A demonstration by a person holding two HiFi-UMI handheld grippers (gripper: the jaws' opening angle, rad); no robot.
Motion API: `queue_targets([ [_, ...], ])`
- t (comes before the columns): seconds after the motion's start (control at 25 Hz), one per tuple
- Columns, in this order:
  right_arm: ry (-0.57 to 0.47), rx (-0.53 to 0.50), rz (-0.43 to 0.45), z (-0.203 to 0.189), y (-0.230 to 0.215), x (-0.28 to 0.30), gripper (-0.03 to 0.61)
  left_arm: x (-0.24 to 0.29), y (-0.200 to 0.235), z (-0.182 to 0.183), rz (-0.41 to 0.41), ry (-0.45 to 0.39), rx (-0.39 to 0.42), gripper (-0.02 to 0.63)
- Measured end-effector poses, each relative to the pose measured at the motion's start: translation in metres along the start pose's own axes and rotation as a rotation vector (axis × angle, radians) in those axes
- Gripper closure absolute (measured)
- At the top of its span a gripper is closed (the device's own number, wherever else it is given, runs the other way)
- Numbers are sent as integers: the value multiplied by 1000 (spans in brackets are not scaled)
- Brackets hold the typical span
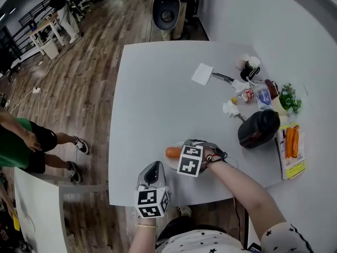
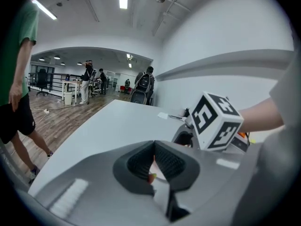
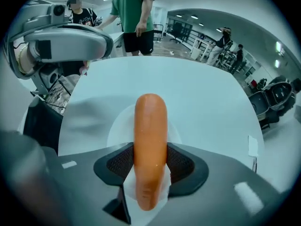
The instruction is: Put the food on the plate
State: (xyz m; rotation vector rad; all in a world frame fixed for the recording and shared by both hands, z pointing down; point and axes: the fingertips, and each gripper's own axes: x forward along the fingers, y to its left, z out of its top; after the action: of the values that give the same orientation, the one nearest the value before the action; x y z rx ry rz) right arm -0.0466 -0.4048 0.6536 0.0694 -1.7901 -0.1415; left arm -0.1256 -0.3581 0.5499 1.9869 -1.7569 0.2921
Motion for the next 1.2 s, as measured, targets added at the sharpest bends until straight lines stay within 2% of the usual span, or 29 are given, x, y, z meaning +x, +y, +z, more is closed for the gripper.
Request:
queue_targets([
  [0.24,46,-49,38,3,2,8,365,1,-1,-6,-1,16,2,606],
  [0.4,49,-67,28,4,3,8,364,-2,-3,-7,-4,15,0,606],
  [0.56,16,-63,-20,4,2,6,360,-5,-6,-4,-4,8,3,606],
  [0.68,-18,-23,-40,3,5,2,316,-12,-9,-2,-5,-4,7,606],
  [0.8,-79,23,-79,6,7,-9,311,-18,-12,0,-3,-16,10,606],
  [0.88,-145,85,-122,9,7,-22,312,-23,-15,0,-4,-22,11,606],
  [0.96,-239,192,-161,13,9,-39,324,-28,-19,0,-6,-27,13,606],
  [1.12,-487,513,-243,14,20,-81,421,-41,-31,1,-23,-44,23,606],
  [1.2,-573,666,-276,7,29,-99,461,-49,-38,2,-33,-52,32,606],
])
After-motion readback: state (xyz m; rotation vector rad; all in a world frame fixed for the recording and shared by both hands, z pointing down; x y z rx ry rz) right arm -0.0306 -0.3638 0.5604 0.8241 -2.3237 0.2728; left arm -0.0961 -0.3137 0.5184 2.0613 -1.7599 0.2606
